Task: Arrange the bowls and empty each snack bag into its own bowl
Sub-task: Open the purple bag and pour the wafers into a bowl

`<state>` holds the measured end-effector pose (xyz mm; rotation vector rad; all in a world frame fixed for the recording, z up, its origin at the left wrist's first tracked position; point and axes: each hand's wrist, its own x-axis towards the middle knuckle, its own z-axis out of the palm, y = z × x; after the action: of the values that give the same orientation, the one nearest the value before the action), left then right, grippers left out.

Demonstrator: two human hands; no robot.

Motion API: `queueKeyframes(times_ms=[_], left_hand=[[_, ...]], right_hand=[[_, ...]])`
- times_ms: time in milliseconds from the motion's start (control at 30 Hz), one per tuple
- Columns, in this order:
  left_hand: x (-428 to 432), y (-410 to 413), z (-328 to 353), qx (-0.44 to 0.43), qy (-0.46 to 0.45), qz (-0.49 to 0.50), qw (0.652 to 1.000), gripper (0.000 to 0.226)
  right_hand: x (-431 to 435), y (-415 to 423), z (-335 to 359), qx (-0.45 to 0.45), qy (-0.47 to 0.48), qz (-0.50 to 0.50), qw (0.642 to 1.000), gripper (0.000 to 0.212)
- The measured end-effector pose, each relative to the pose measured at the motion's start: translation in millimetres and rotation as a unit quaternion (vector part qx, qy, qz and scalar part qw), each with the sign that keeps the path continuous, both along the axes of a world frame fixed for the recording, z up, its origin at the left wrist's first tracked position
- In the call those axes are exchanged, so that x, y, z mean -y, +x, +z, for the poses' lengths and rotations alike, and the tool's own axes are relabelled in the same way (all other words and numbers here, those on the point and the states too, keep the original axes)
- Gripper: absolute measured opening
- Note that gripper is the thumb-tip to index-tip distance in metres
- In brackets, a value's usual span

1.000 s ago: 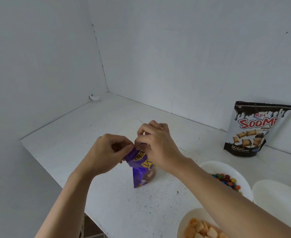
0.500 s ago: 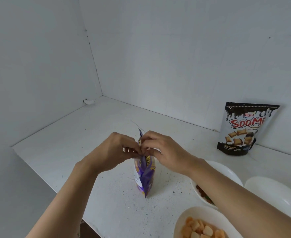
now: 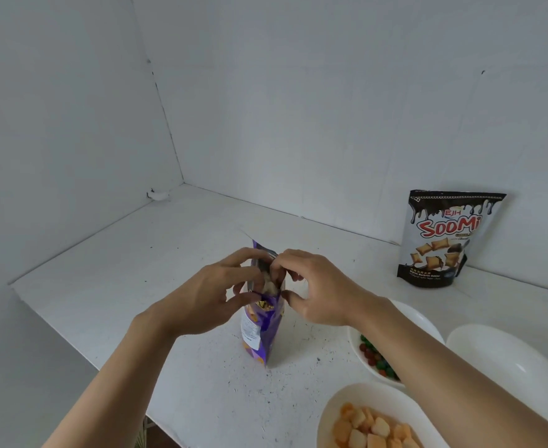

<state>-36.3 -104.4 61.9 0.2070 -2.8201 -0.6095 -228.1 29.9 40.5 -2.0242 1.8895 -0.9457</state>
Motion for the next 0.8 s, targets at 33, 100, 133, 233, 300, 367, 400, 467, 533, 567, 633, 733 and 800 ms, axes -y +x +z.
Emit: queueKeyframes(times_ms=[33,100,133,233,300,367,400,467,533,567,633,733,800], left_hand=[[-1.4,-1.3,2.0,0.006,0.005,-0.014,1.0,0.026],[0.6,-2.3,4.0,0.025,-0.004,-0.024,0.999,0.025],[3.3,-2.0,4.7,0.036,-0.017,-0.016,0.999,0.023],[11.3,0.1,5.0,0.058,-0.053,0.01,0.997,0.02],[11.1,-0.2,6.1,0.057,-0.062,0.011,0.996,0.019],[6.5,-2.4,9.4,0.054,-0.05,0.004,0.997,0.019],[3.4,-4.0,11.1,0.053,-0.043,-0.006,0.998,0.018],[-2.0,-8.6,13.1,0.063,-0.042,-0.04,0.996,0.018],[-4.3,-13.2,15.1,0.081,-0.043,-0.072,0.993,0.023],[-3.7,-14.4,16.1,0.086,-0.046,-0.083,0.992,0.024],[-4.1,-17.2,19.9,0.097,-0.05,-0.106,0.988,0.025],[-9.1,-23.5,26.1,0.149,-0.052,-0.127,0.979,0.027],[-11.9,-29.1,30.3,0.169,-0.048,-0.133,0.976,0.024]], right_hand=[[-1.4,-2.6,0.9,-0.018,0.005,-0.005,1.0,0.025],[-4.0,-8.8,0.7,-0.058,0.004,-0.025,0.998,0.019],[-5.8,-11.3,0.5,-0.067,0.003,-0.036,0.997,0.018],[-11.6,-14.3,0.6,-0.077,-0.007,-0.051,0.996,0.019],[-14.5,-13.4,1.8,-0.092,-0.016,-0.058,0.994,0.021],[-17.8,-11.0,5.6,-0.104,-0.021,-0.068,0.992,0.023],[-19.4,-9.7,7.7,-0.105,-0.02,-0.066,0.992,0.022],[-22.7,-8.4,11.5,-0.095,-0.002,-0.043,0.995,0.017],[-26.2,-8.9,14.5,-0.071,0.038,-0.011,0.997,0.017],[-27.6,-10.0,15.8,-0.059,0.061,0.0,0.996,0.021],[-30.8,-12.1,18.0,-0.038,0.099,0.01,0.994,0.031],[-37.5,-13.1,19.4,-0.028,0.107,0.007,0.994,0.035],[-45.5,-12.8,20.7,-0.022,0.088,-0.004,0.996,0.027]])
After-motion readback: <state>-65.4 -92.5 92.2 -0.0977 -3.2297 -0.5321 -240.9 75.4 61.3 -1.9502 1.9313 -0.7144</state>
